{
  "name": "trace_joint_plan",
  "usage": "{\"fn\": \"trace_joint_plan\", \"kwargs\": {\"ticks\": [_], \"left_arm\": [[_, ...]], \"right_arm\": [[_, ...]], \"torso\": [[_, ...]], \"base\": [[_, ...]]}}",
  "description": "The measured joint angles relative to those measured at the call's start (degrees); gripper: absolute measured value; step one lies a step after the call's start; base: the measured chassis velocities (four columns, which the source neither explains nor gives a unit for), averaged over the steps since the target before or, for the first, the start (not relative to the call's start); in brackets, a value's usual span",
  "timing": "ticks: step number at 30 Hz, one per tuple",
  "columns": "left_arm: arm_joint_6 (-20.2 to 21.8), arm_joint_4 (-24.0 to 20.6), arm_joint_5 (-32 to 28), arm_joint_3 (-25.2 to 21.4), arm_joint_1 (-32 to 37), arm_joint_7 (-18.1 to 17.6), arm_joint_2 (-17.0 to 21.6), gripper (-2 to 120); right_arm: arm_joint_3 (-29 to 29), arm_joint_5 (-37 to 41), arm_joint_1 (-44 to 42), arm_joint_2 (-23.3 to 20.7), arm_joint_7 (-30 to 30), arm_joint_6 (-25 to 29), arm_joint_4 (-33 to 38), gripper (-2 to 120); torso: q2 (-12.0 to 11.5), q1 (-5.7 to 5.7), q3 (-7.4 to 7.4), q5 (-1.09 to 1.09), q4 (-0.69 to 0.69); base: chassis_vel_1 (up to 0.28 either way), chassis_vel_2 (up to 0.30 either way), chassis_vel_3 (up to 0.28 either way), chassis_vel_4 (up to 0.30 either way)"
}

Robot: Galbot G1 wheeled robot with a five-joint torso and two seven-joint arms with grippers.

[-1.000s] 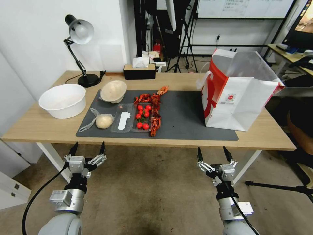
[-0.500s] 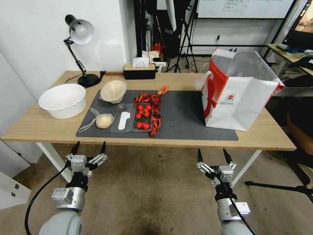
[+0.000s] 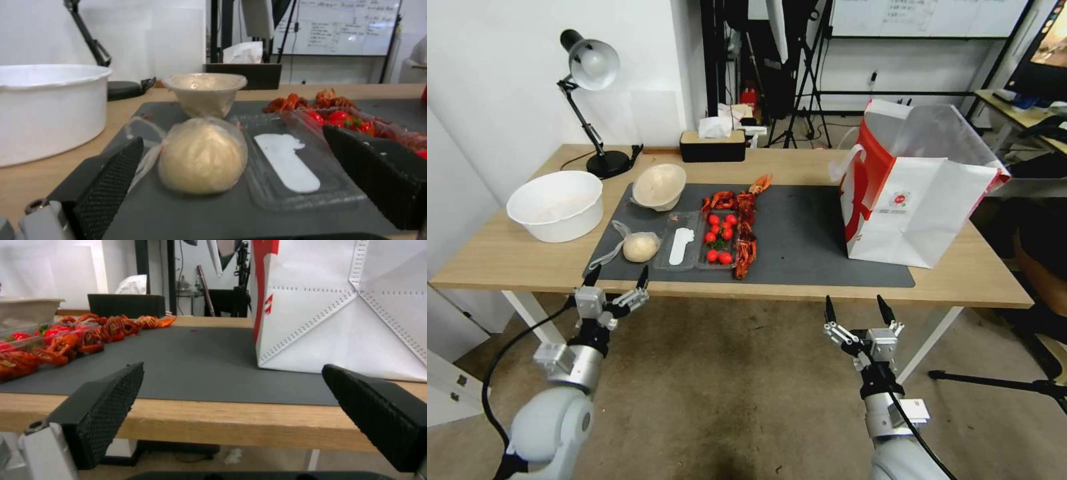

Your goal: Pick up the trash from the table and place it into the takeout bag.

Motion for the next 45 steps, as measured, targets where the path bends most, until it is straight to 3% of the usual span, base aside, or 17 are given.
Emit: {"fn": "trace_joint_plan", "kwargs": {"ticks": [9,23,33,36,40,42,43,45], "left_arm": [[1.0,4.2,-6.6,4.7,-6.9,0.0,5.7,100],[2.8,12.5,-10.0,8.6,-13.5,-0.5,11.5,100],[3.6,15.0,-10.6,10.6,-15.2,-1.0,13.4,100],[3.6,15.4,-10.6,10.9,-15.6,-1.2,13.6,95],[3.6,16.0,-10.6,11.2,-16.2,-1.6,14.0,77],[3.6,16.0,-10.6,11.2,-16.2,-1.6,14.0,76],[3.6,16.2,-10.5,11.3,-16.2,-1.6,14.2,67],[3.6,16.3,-10.5,11.3,-16.2,-1.6,14.3,64]], "right_arm": [[0.0,0.0,-0.1,0.2,0.2,-0.5,-0.1,100],[0.1,0.0,-0.2,0.3,0.4,-0.6,-0.3,100],[-0.2,0.0,0.2,0.4,0.4,-0.6,-0.5,100],[-0.2,0.0,0.2,0.4,0.4,-0.6,-0.5,100],[-0.1,0.0,0.1,0.5,0.5,-0.6,-0.5,100],[-0.1,0.0,0.1,0.5,0.5,-0.6,-0.5,100],[-0.1,0.0,0.1,0.6,0.5,-0.6,-0.5,100],[-0.1,0.0,0.1,0.6,0.5,-0.6,-0.6,100]], "torso": [[0.0,0.00,-0.01,0.02,0.02],[0.0,-0.01,-0.01,0.02,0.02],[0.0,-0.01,-0.01,0.02,0.02],[0.0,-0.01,-0.01,0.02,0.02],[0.0,-0.01,-0.01,0.03,0.02],[0.0,-0.01,-0.01,0.03,0.02],[0.0,-0.01,-0.01,0.03,0.02],[0.0,-0.01,-0.01,0.03,0.02]], "base": [[0.000,0.000,0.000,0.000],[0.000,0.000,0.000,0.000],[0.000,0.000,0.000,0.000],[0.000,0.000,0.000,0.000],[0.000,0.000,0.000,0.000],[0.000,0.000,0.000,0.000],[0.000,0.000,0.000,0.000],[0.000,0.000,0.000,0.000]]}}
